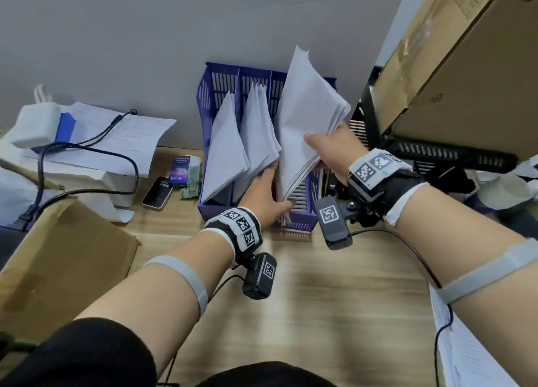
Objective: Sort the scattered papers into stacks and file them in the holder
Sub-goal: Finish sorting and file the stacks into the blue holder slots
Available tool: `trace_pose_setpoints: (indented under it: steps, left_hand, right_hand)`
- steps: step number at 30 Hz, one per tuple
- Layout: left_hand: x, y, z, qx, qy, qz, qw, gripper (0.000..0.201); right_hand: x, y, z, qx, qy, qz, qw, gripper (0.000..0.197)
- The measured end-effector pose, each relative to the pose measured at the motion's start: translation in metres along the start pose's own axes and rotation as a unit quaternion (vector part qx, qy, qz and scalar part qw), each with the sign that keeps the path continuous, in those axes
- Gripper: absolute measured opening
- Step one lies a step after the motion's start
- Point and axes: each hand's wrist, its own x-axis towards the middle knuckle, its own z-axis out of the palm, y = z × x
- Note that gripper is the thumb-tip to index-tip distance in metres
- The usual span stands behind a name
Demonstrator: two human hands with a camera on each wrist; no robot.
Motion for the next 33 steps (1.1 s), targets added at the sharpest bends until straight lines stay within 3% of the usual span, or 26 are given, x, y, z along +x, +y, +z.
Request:
trace_pose_setpoints:
  steps: [6, 11, 15, 17, 22, 26, 33]
  left_hand:
    - [0.021, 0.002, 0.000, 0.047, 0.070, -0.096, 0.992, 0.056]
    - [0.029, 0.000, 0.005, 0.083, 0.032, -0.146, 0.985, 0.040]
    - [0.026, -0.006, 0.016, 0.081, 0.003, -0.178, 0.981, 0.029]
    - [0.021, -0.007, 0.017, 0.034, 0.017, -0.189, 0.981, 0.027]
    - [0.006, 0.000, 0.013, -0.034, 0.041, -0.214, 0.975, 0.032]
    - [-0.015, 0.010, 0.023, -0.013, -0.022, -0.186, 0.982, 0.050]
    - [-0.058, 0.024, 0.094, -0.044, -0.155, -0.190, 0.968, 0.035]
  right_hand:
    - [0.031, 0.008, 0.015, 0.004, 0.009, -0.013, 1.000, 0.041]
    - [0.027, 0.023, 0.035, -0.045, -0.057, -0.003, 0.997, 0.036]
    - [0.019, 0.032, 0.035, -0.129, -0.118, -0.047, 0.983, 0.042]
    - [0.015, 0.035, 0.032, -0.140, -0.131, -0.043, 0.981, 0.044]
    - [-0.005, 0.050, 0.028, -0.110, -0.149, -0.024, 0.982, 0.029]
    - [-0.028, 0.081, 0.017, -0.071, -0.112, 0.022, 0.991, 0.026]
    - [-0.099, 0.181, -0.052, -0.094, 0.017, 0.147, 0.985, 0.043]
